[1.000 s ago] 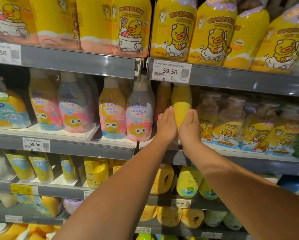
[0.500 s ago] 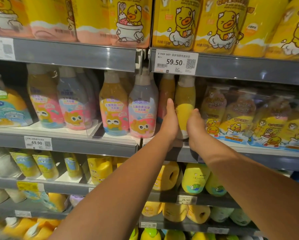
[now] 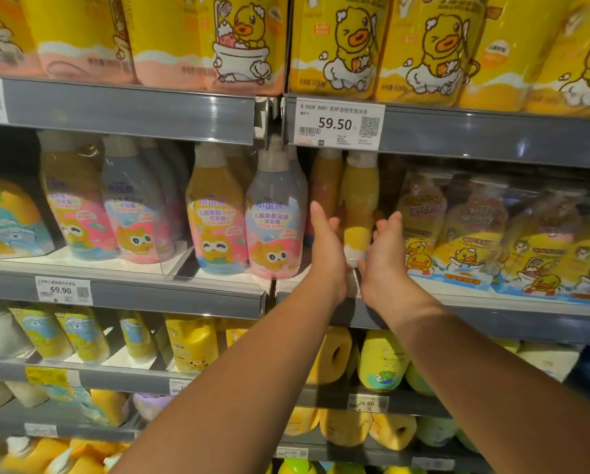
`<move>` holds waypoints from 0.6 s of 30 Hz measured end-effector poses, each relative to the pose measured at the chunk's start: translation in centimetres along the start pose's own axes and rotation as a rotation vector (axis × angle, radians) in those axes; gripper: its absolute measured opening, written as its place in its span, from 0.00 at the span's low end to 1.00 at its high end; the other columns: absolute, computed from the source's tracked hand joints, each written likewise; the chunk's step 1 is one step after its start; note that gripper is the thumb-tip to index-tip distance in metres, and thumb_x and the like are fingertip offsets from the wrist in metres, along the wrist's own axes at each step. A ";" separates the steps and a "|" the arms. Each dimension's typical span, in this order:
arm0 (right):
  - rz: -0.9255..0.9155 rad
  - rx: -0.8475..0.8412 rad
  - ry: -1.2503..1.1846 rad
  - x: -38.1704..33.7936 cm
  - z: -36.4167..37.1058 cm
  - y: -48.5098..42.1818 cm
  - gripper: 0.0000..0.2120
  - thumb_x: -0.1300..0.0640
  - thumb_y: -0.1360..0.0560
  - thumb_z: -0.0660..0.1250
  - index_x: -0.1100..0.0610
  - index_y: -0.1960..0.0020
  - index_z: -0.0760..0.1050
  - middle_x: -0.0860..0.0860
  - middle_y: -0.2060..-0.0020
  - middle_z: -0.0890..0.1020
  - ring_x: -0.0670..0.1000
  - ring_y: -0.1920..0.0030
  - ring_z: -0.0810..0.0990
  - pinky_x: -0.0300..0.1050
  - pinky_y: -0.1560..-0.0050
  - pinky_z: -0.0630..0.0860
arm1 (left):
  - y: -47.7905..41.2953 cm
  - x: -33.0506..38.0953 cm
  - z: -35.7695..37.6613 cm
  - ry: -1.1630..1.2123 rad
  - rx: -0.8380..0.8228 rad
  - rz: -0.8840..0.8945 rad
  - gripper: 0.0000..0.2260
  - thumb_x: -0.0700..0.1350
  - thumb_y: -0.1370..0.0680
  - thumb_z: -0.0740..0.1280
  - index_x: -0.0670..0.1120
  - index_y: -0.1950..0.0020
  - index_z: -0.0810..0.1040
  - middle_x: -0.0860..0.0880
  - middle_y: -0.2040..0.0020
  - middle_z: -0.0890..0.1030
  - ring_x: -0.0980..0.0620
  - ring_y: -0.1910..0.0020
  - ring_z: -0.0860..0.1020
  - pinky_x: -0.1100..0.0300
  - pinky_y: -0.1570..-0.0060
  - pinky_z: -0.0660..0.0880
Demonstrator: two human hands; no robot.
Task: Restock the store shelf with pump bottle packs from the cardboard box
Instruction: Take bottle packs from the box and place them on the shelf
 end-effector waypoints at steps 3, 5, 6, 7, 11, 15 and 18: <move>0.038 -0.016 0.034 0.3 -0.1 -0.7 0.26 0.39 0.18 0.46 0.50 0.26 0.63 0.49 0.36 0.75 0.51 0.40 0.74 0.47 0.39 0.66 | -0.7 -0.6 -0.1 -0.028 0.002 -0.025 0.33 0.68 0.21 0.47 0.48 0.26 0.69 0.49 0.40 0.80 0.52 0.45 0.78 0.55 0.40 0.69; 0.038 -0.078 0.055 0.7 0.1 -0.4 0.28 0.38 0.19 0.44 0.50 0.24 0.61 0.50 0.28 0.69 0.52 0.29 0.68 0.50 0.30 0.61 | -0.3 -0.6 -0.1 -0.068 -0.004 -0.021 0.32 0.66 0.20 0.45 0.48 0.26 0.67 0.52 0.39 0.78 0.56 0.43 0.73 0.59 0.41 0.65; 0.030 -0.105 0.064 0.9 0.2 -0.1 0.28 0.38 0.19 0.44 0.50 0.23 0.60 0.49 0.27 0.67 0.52 0.27 0.66 0.50 0.28 0.59 | -0.4 -0.8 -0.1 -0.058 -0.009 -0.017 0.31 0.65 0.20 0.45 0.47 0.25 0.66 0.53 0.43 0.77 0.58 0.45 0.73 0.60 0.42 0.64; 0.028 -0.121 0.065 1.2 0.3 0.1 0.28 0.37 0.19 0.45 0.49 0.23 0.60 0.49 0.26 0.67 0.51 0.26 0.65 0.49 0.28 0.58 | -0.5 -1.0 -0.1 -0.042 -0.008 -0.020 0.30 0.64 0.19 0.45 0.47 0.25 0.66 0.54 0.44 0.77 0.58 0.47 0.73 0.60 0.42 0.64; 0.054 -0.091 0.042 1.4 0.5 -0.5 0.28 0.37 0.19 0.46 0.48 0.24 0.60 0.49 0.28 0.70 0.51 0.28 0.67 0.49 0.30 0.61 | -1.1 -0.7 0.0 -0.039 0.014 -0.030 0.31 0.65 0.20 0.46 0.48 0.26 0.66 0.54 0.42 0.78 0.57 0.47 0.75 0.58 0.42 0.66; 0.078 -0.040 -0.040 1.0 0.4 -1.7 0.24 0.41 0.18 0.50 0.51 0.28 0.66 0.51 0.40 0.76 0.49 0.42 0.73 0.46 0.38 0.66 | -1.4 -1.1 0.4 -0.050 0.037 -0.067 0.26 0.64 0.19 0.48 0.49 0.39 0.77 0.50 0.52 0.81 0.55 0.57 0.77 0.62 0.59 0.72; 0.064 0.020 -0.028 0.9 0.3 -3.2 0.17 0.40 0.20 0.53 0.46 0.37 0.70 0.50 0.44 0.77 0.51 0.47 0.73 0.47 0.41 0.68 | -2.0 -1.4 1.2 0.068 0.007 -0.100 0.27 0.64 0.20 0.48 0.48 0.40 0.77 0.47 0.52 0.80 0.51 0.56 0.77 0.59 0.55 0.73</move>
Point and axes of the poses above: each hand's wrist, its own y-axis away from the middle knuckle, its own z-axis out of the palm, x = y × z, the point moved 10 cm from there along -y, towards the middle knuckle
